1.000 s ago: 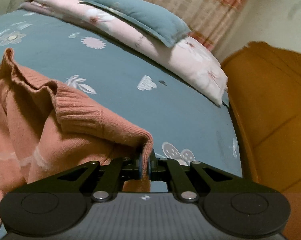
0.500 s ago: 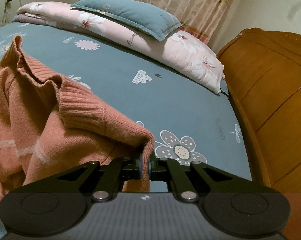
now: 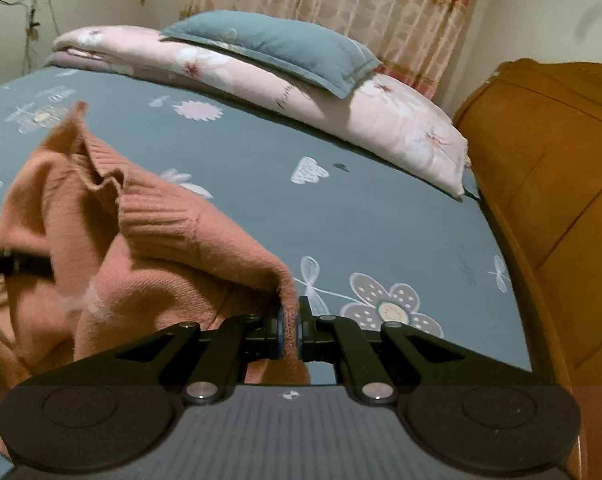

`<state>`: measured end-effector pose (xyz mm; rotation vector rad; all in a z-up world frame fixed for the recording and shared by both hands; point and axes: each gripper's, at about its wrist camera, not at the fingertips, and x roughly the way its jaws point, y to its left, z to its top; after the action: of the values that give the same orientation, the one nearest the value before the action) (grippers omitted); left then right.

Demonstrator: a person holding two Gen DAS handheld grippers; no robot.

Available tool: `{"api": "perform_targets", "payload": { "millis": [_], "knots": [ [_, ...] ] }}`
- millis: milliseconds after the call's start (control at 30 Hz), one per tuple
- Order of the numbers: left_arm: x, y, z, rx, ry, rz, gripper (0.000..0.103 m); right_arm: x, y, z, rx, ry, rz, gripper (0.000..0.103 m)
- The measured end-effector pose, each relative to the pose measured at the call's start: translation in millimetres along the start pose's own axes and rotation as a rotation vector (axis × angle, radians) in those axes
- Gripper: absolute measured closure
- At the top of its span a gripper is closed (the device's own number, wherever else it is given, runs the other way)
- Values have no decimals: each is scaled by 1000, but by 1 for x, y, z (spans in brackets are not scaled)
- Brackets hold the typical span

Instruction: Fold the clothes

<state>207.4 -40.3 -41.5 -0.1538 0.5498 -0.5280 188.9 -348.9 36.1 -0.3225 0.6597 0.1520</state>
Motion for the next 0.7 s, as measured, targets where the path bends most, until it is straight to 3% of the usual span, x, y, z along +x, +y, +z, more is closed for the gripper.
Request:
{"api": "perform_targets", "payload": {
  "millis": [133, 267, 433, 700],
  "knots": [
    [-27, 17, 23, 79, -36, 118, 100, -6, 10, 11, -15, -29, 27, 97],
    [-29, 29, 38, 146, -16, 199, 99, 3, 24, 26, -51, -34, 43, 97],
    [-12, 32, 54, 216, -7, 280, 99, 25, 30, 45, -75, -27, 20, 97],
    [24, 59, 113, 275, -57, 432, 99, 70, 21, 84, -74, -51, -41, 97]
  ]
}}
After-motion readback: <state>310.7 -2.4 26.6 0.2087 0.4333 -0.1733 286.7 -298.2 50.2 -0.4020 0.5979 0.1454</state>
